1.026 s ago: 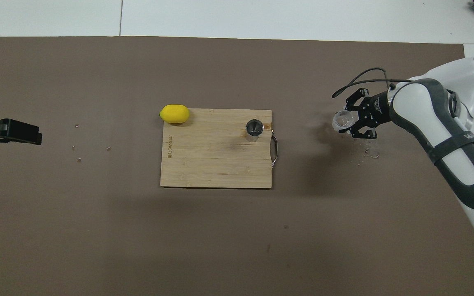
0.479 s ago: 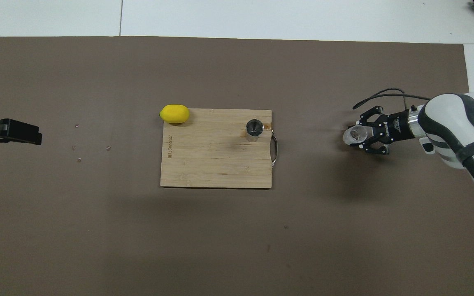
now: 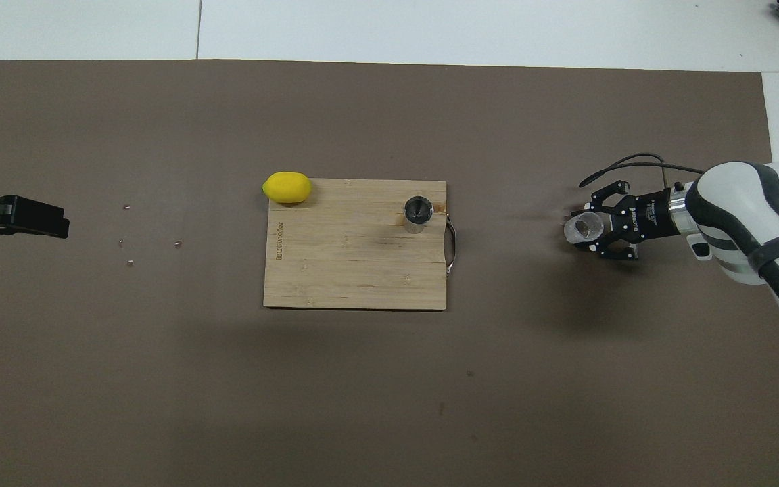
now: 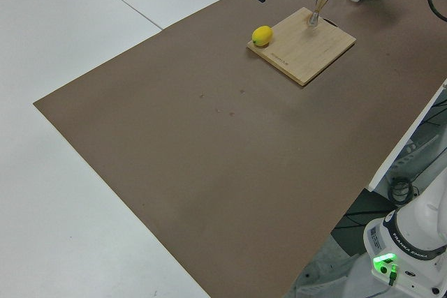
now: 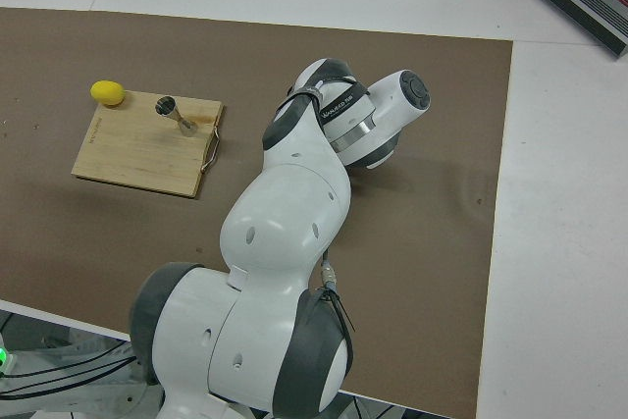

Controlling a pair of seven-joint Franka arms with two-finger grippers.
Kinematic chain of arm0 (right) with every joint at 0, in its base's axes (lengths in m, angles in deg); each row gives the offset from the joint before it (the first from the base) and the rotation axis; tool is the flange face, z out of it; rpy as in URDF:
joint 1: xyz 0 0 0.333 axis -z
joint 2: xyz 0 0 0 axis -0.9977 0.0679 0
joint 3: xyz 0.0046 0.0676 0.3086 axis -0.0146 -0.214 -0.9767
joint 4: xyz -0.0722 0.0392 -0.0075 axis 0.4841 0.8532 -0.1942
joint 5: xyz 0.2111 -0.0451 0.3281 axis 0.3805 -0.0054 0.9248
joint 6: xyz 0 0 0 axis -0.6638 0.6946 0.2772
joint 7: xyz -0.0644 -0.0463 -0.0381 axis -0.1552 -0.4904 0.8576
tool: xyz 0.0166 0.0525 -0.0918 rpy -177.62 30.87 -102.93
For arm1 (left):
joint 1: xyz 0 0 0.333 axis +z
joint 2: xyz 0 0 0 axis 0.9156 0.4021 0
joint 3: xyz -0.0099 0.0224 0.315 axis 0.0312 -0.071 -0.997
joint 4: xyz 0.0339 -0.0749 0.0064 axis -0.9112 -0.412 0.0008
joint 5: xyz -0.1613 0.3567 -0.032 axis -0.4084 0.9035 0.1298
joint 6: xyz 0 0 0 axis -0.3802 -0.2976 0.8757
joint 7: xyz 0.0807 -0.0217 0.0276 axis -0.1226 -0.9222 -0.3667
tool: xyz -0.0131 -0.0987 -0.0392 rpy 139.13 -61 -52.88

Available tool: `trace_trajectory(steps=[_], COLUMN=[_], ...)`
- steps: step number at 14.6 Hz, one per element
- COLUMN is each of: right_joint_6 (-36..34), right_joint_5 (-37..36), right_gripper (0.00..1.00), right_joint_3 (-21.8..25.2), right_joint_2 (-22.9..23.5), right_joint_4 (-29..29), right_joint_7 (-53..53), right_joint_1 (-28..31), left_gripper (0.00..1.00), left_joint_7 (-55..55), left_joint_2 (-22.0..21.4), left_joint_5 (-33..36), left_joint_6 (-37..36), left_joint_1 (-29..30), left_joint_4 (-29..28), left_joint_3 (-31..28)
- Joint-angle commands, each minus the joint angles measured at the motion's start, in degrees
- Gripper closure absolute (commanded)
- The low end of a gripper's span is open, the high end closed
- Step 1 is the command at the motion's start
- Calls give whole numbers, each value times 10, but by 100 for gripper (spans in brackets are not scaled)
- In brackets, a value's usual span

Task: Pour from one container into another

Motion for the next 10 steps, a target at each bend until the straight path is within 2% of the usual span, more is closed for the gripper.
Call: trace_trajectory(steps=[1,3,6,10], right_joint_6=[12,12,11,5], right_joint_5=[8,-15,-140,-255], right_gripper=[1,0,0,0], right_joint_3=[-2,-1,-3,-4], right_joint_2=[-33,-57,-99,-128], right_joint_4=[-21,-22,-21,-16], right_joint_7=[14,16,19,49], right_joint_1=[6,6,-2,-23], left_gripper=[0,0,0,0], left_joint_7=[-4,-4,-4,-4], left_joint_2=[-12,-13,-12,-12], left_joint_5=[6,6,6,6], left_joint_6=[0,0,0,0], left_joint_1=[2,2,2,2], left_joint_4=[-14,-14,-14,-14], left_joint_3=[1,1,1,0])
